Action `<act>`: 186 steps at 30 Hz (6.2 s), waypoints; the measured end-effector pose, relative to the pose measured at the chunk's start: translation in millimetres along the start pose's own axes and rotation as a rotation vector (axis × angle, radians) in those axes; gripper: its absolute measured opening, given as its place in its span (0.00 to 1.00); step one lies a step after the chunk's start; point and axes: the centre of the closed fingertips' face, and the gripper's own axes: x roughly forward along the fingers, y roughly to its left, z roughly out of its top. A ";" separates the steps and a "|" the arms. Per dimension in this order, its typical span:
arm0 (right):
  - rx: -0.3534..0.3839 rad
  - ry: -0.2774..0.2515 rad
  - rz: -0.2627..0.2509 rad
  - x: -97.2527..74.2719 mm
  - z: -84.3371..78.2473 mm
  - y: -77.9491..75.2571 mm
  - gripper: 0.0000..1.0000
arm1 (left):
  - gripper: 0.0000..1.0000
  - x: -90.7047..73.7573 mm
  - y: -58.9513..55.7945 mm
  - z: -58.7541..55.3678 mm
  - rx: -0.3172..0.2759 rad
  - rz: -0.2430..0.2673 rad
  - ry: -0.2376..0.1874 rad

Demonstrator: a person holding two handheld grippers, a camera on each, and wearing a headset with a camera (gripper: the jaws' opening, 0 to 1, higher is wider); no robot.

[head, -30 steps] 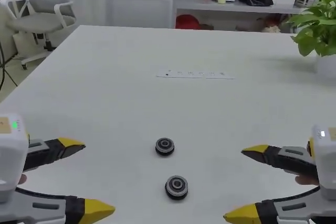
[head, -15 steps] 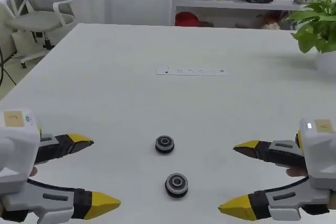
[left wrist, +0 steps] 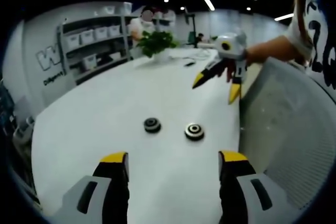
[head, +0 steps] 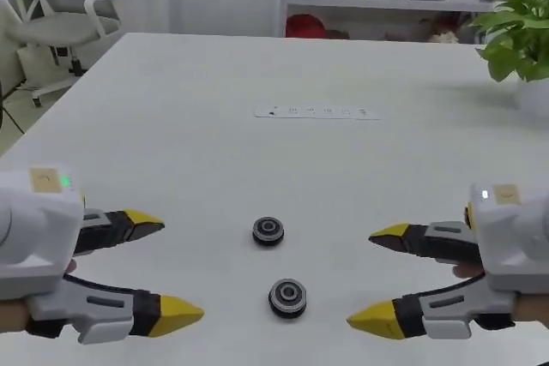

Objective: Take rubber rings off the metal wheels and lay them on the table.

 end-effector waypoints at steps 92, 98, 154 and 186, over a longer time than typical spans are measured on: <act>-0.010 0.112 0.185 58.2 -22.3 11.9 0.39 | 0.28 116.9 -51.5 3.7 0.071 -0.299 0.100; -0.007 0.114 0.190 58.6 -23.5 12.8 0.39 | 0.23 119.6 -50.6 5.5 0.056 -0.287 0.092; 0.008 0.093 0.148 81.6 -22.5 20.6 0.25 | 0.14 119.2 -49.0 -0.9 0.139 -0.225 0.076; -0.012 0.129 0.146 71.8 -29.5 18.4 0.12 | 0.14 118.2 -48.5 -1.7 0.140 -0.214 0.081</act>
